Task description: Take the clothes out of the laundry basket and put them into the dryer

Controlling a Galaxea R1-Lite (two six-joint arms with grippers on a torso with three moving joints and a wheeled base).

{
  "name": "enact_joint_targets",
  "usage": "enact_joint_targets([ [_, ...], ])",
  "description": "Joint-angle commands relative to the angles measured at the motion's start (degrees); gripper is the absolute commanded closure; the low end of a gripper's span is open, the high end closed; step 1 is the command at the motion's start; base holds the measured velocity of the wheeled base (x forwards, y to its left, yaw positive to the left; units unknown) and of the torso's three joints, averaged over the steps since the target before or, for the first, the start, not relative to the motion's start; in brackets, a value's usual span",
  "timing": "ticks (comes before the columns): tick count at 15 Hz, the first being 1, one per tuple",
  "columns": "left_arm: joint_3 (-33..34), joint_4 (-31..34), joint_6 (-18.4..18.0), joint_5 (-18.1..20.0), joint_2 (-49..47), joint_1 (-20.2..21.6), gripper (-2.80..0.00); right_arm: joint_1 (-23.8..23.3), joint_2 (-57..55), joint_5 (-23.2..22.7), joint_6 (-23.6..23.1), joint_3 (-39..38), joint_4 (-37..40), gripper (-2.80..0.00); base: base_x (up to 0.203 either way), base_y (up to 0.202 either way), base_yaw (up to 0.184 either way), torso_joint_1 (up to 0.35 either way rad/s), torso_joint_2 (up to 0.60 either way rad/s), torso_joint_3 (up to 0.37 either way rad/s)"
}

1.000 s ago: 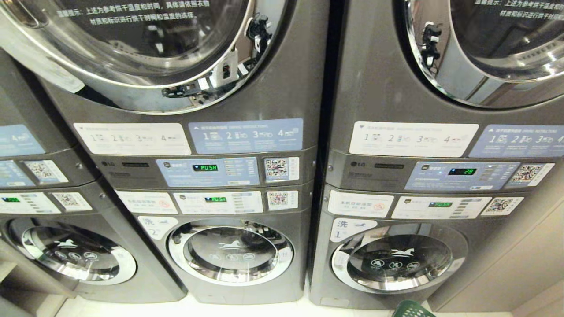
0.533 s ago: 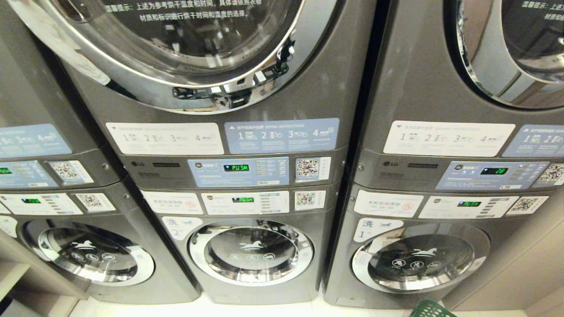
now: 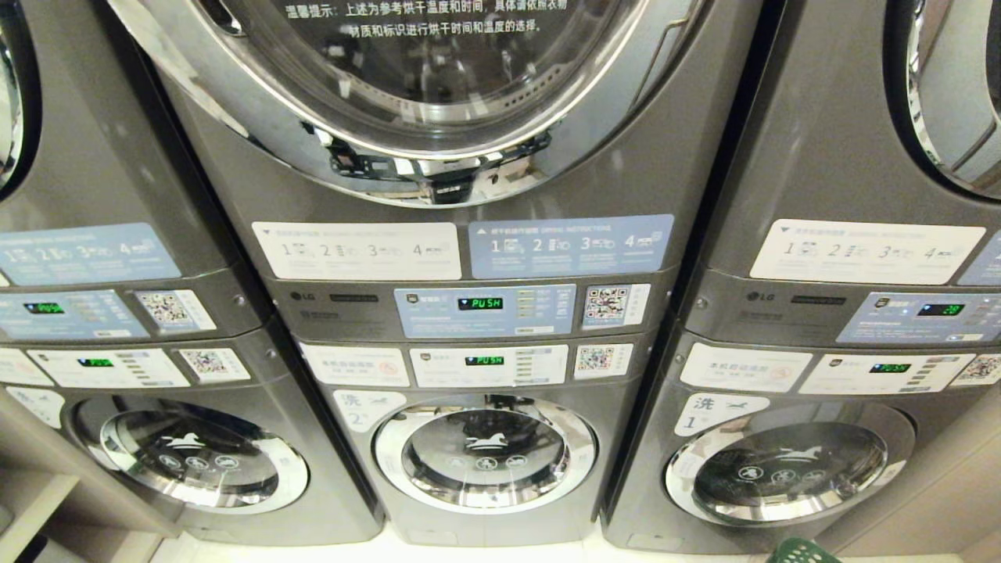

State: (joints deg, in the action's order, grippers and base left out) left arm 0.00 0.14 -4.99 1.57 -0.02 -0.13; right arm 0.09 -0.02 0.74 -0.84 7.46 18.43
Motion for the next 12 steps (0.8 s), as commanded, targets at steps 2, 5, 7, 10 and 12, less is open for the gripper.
enact_joint_targets([
  [2,0.0,-0.1,0.0,0.0,0.0,-0.2,0.00,-0.2,0.0,0.0,0.0,0.0,0.1,0.00,0.178,0.167,-0.007,0.007,0.00,-0.002],
  [5,-0.1,-0.1,0.1,-0.1,0.0,-0.2,0.00,-0.2,0.0,0.0,0.0,0.0,0.2,0.00,0.198,0.153,0.001,0.009,0.00,0.005],
  [7,0.0,-0.1,0.1,-0.1,0.0,-0.2,0.00,-0.2,0.0,0.0,0.0,0.0,0.1,0.00,0.193,0.027,0.007,-0.001,0.01,0.004],
  [10,0.0,-0.1,0.2,-0.2,0.0,-0.2,0.00,-0.2,0.0,0.0,0.0,0.0,0.1,0.00,0.194,0.001,0.000,0.005,0.01,0.003],
  [12,0.0,-0.1,0.2,-0.3,0.0,-0.2,0.00,-0.2,0.0,0.0,0.0,0.0,0.1,0.00,0.195,0.000,-0.001,0.000,0.01,0.002],
])
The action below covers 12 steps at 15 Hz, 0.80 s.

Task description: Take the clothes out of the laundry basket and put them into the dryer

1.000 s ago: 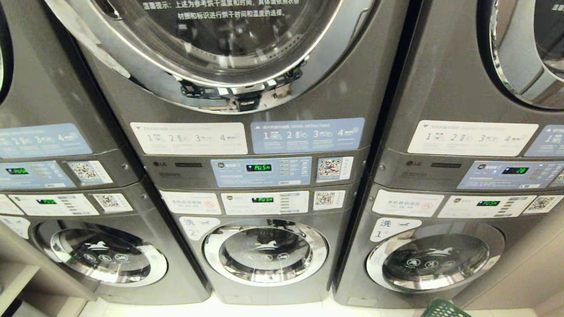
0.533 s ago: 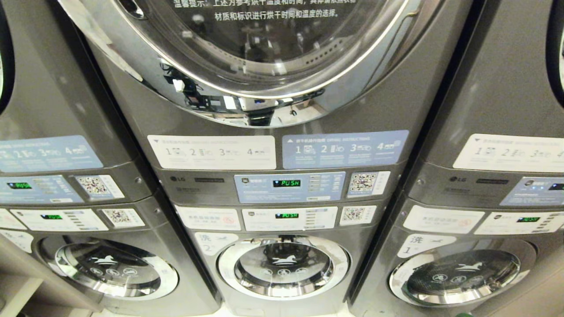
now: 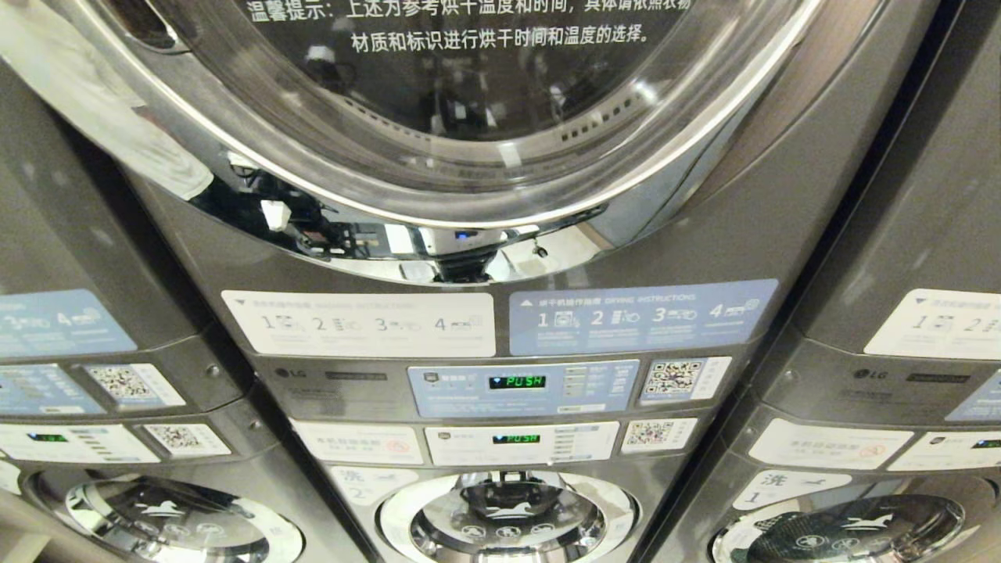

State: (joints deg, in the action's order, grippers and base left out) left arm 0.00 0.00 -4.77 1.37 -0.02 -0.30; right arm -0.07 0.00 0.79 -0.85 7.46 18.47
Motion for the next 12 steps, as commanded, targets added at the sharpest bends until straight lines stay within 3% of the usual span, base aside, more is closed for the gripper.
enact_joint_targets([
  [1,0.0,0.0,0.0,0.0,0.0,0.0,0.00,0.0,0.0,0.0,0.0,0.0,0.1,0.00,0.198,0.000,-0.002,-0.002,0.00,-0.007],
  [4,0.0,0.2,0.0,0.0,0.0,0.0,0.00,0.0,0.0,0.0,0.0,0.0,0.2,0.00,0.167,0.000,-0.001,0.007,0.00,0.005],
  [8,0.0,0.2,0.1,-0.1,0.0,0.0,0.00,0.0,0.0,0.0,-0.1,0.0,0.1,0.00,0.000,0.000,0.000,-0.007,0.00,0.003],
  [9,-0.1,0.2,-0.7,-0.1,0.0,0.0,0.00,0.0,0.0,0.0,0.0,0.0,0.2,0.00,0.000,0.000,0.000,0.000,0.00,0.000],
  [11,-0.3,-1.9,-6.3,2.8,0.0,0.0,0.00,0.0,0.0,0.0,0.3,0.0,0.1,0.00,0.000,0.000,0.000,0.000,0.00,0.000],
  [12,-2.3,-4.6,-5.9,5.3,-0.1,0.0,0.00,0.0,0.0,0.0,0.5,0.0,0.1,0.00,0.000,0.000,0.000,0.000,0.00,0.000],
])
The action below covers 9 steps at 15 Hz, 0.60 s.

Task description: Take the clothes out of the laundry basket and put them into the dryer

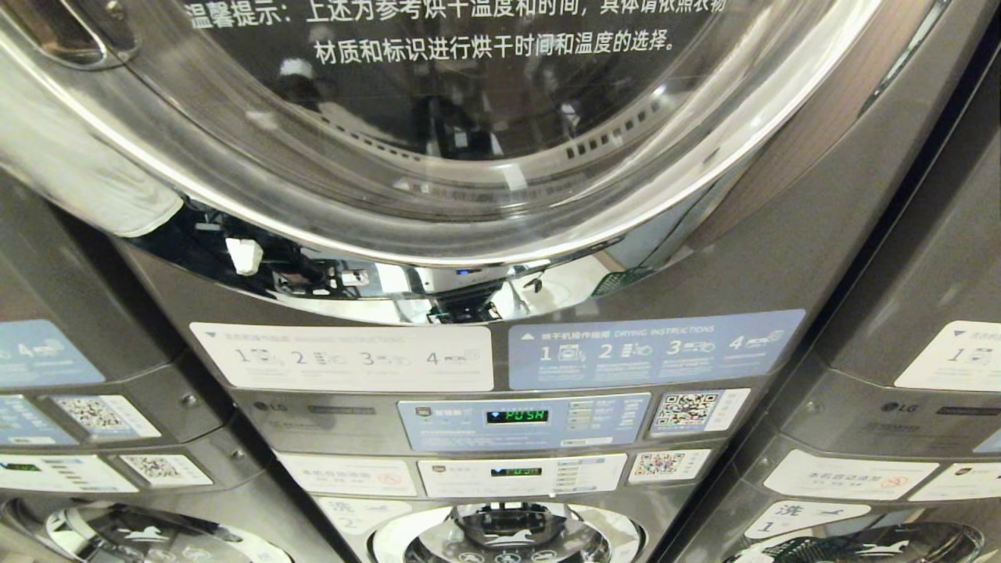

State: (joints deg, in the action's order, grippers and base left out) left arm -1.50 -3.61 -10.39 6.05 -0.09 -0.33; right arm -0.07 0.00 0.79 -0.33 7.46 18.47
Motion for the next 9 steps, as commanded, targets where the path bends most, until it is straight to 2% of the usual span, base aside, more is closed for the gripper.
enact_joint_targets([
  [1,-5.0,-2.1,0.2,5.2,-0.9,0.0,0.00,0.0,0.0,0.0,-0.1,0.0,0.1,0.00,0.000,0.000,0.000,0.000,0.00,0.000],
  [2,-10.3,-2.6,0.5,9.6,-3.3,0.0,0.00,0.0,0.0,0.0,-0.2,0.0,0.1,0.00,0.000,0.000,0.000,0.000,0.00,0.000],
  [3,-14.2,-3.1,1.1,11.9,-7.4,-0.1,0.00,0.0,0.0,0.0,-0.2,0.0,0.1,0.00,0.000,0.000,0.000,0.000,0.00,0.000],
  [6,-25.7,-7.3,5.6,15.1,-25.1,-0.7,0.00,0.0,0.0,0.0,-0.2,0.0,0.2,0.00,0.000,0.000,0.000,0.000,0.00,0.000],
  [9,-35.2,-19.0,9.8,18.3,-41.5,-1.5,0.00,0.0,0.0,0.0,0.0,0.0,0.1,0.00,0.000,0.000,0.000,0.000,0.00,0.000],
])
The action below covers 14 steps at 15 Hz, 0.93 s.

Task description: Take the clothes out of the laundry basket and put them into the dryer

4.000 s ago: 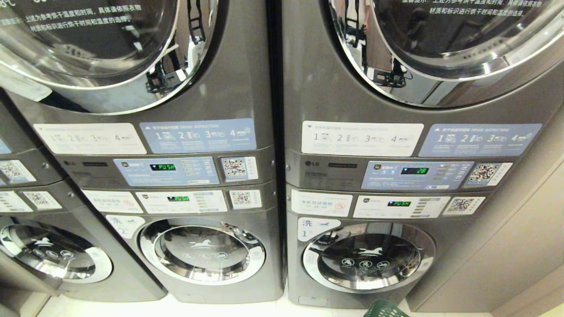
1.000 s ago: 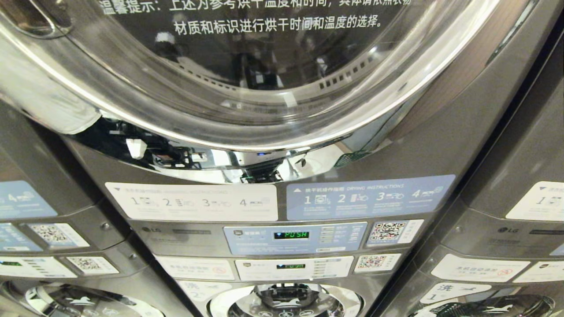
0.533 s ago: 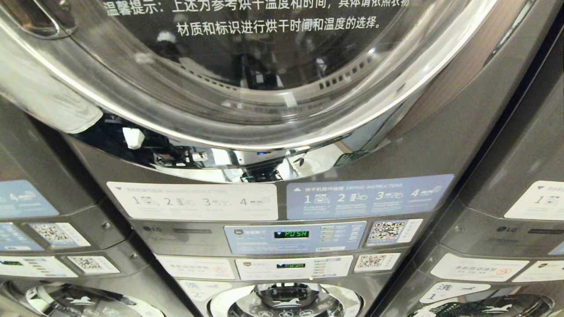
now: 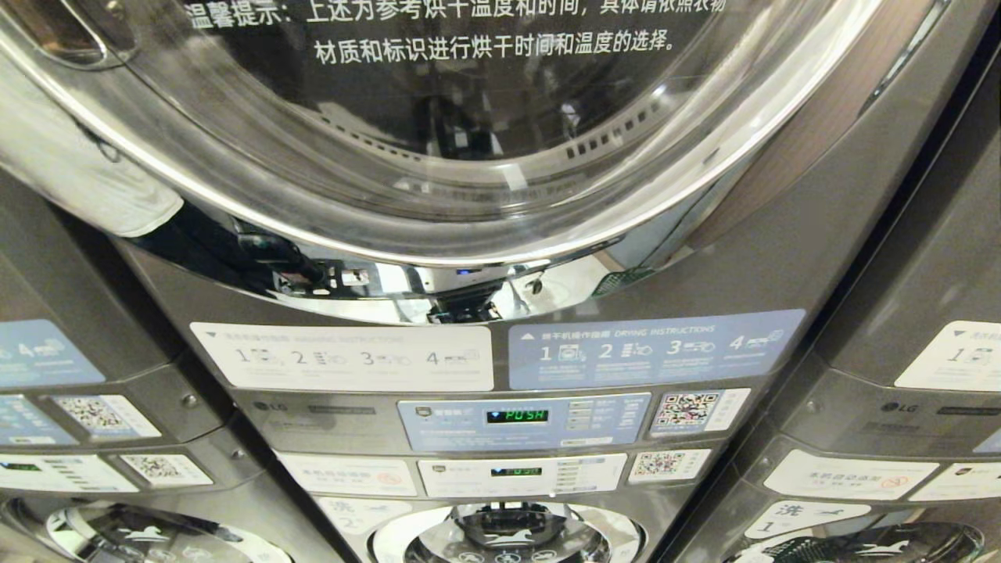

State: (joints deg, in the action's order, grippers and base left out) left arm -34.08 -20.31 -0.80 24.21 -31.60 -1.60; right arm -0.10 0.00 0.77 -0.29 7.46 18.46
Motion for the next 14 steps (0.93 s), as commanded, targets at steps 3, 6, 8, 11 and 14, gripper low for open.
enact_joint_targets([
  [3,-15.3,-9.0,0.6,1.6,-22.5,-0.6,0.00,0.0,0.0,0.0,0.0,0.0,0.1,0.00,0.000,0.000,0.000,0.000,0.00,0.000],
  [6,-20.6,-10.8,0.2,2.0,-26.2,-0.7,0.00,0.0,0.0,0.0,0.0,0.0,0.1,0.00,0.000,0.000,0.000,0.000,0.00,0.000],
  [8,-23.1,-10.8,0.1,1.4,-28.1,-0.7,0.00,0.0,0.0,0.0,0.0,0.0,0.1,0.00,0.000,0.000,0.000,0.000,0.00,0.000],
  [11,-26.5,-10.8,-0.6,-2.1,-31.4,-0.6,0.00,0.0,0.0,0.0,0.0,0.0,0.1,0.00,0.000,0.000,0.000,0.000,0.00,0.000],
  [14,-26.5,-10.9,-4.5,-3.7,-33.3,-0.6,0.00,0.0,0.0,0.0,0.0,0.0,0.1,0.00,0.000,0.000,0.000,0.000,0.00,0.000],
])
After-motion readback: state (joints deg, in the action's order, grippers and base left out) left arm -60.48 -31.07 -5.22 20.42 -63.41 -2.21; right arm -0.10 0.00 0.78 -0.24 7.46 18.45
